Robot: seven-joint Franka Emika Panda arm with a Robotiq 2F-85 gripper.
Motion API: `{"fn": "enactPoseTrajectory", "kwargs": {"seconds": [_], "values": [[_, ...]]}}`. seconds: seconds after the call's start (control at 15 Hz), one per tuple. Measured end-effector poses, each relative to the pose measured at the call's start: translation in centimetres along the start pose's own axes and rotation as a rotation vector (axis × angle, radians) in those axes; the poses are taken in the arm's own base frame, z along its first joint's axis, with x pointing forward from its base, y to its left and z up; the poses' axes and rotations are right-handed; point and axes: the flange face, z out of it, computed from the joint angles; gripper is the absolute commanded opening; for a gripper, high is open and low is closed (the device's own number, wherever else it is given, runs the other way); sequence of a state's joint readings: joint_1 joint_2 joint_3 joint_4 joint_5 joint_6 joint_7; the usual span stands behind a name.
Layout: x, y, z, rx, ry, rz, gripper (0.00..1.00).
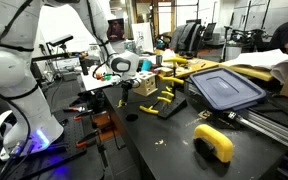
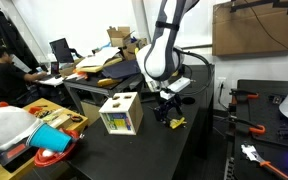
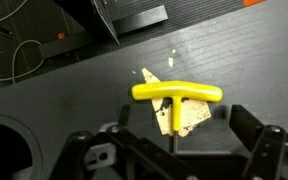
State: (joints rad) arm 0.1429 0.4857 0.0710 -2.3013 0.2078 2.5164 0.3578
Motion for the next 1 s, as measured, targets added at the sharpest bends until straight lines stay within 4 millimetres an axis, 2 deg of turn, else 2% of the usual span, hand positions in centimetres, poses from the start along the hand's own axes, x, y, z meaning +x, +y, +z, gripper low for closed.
{"fn": "enactPoseTrajectory", "kwargs": {"seconds": [0.27,0.53,0.67,1.0], "values": [[0.7,0.8,0.2,-0.004,0.0,0.019,1.0],[1.0,0.7,0.5,-0.004,-0.003,0.018,1.0],[1.0,0.3,0.4,-0.001,-0.001,0.012,0.74],[1.2,-0.5,-0.2,0.009,0.013,-0.001,0.37]]}}
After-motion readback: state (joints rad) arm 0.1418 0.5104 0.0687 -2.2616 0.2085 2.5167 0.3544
